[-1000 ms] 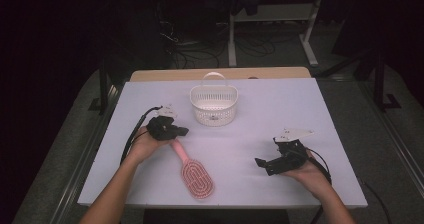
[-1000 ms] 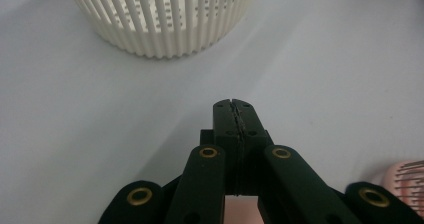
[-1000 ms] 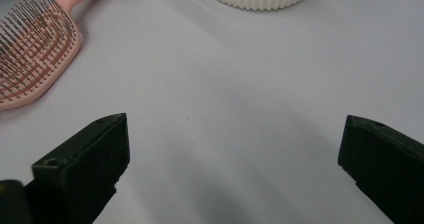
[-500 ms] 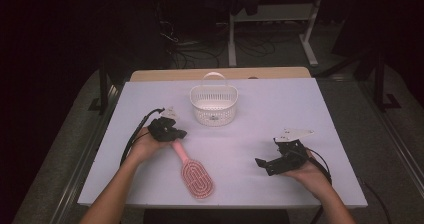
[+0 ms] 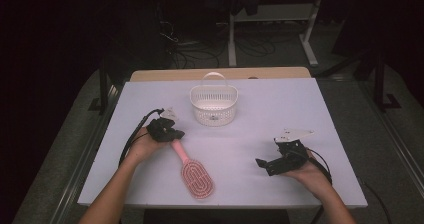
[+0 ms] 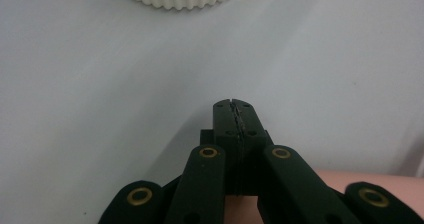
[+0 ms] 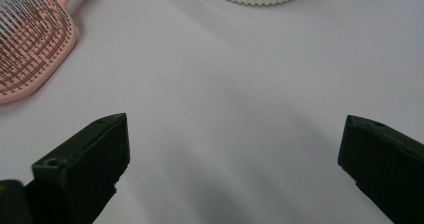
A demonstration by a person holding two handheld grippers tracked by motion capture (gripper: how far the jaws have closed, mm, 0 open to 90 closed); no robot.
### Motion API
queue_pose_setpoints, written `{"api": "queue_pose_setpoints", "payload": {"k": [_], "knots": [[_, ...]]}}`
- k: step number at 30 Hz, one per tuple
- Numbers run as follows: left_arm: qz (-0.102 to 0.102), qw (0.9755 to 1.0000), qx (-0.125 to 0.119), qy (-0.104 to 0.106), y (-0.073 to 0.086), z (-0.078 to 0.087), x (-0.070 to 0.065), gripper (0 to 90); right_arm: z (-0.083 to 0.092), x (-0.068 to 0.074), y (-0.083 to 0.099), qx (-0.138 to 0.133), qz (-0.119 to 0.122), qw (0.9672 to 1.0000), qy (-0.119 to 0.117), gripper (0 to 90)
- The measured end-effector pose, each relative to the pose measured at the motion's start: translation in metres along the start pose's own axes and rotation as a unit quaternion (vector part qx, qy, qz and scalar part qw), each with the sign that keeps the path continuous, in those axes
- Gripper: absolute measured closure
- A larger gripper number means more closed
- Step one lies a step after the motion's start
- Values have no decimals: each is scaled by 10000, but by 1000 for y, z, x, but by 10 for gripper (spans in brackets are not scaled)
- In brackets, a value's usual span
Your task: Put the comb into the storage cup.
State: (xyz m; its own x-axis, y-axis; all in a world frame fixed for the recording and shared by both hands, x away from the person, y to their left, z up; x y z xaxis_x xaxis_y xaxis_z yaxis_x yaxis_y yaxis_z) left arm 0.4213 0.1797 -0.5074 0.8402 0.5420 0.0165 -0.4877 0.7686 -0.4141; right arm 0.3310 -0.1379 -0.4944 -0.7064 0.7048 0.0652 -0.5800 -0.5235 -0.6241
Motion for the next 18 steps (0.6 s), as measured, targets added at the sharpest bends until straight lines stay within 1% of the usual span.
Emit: {"api": "queue_pose_setpoints", "payload": {"k": [7,12,18], "knots": [[-12,9999,68,-81,6,3,1,900,0,0,0,-2,2,10000,0,0],[41,10000,65,-39,11,5,2,900,0,0,0,8,12,10000,0,0],[72,9999,81,-43,15,7,3,900,-1,1,0,17,6,10000,-3,0]]}}
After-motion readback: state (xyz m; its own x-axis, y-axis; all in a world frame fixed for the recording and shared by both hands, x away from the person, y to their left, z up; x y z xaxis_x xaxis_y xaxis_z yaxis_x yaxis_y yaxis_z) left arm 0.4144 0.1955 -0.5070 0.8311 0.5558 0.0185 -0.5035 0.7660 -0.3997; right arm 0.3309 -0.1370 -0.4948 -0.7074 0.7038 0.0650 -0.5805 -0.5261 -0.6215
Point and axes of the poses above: each handheld gripper's, and its own axes: z roughly backward along the jaws, y roughly out of its underside, x roughly to its left, the point moved 8 cm from there along -z, roughly forward along the jaws, and after that the axes turned 12 degrees about x, right-handed, at the moved point
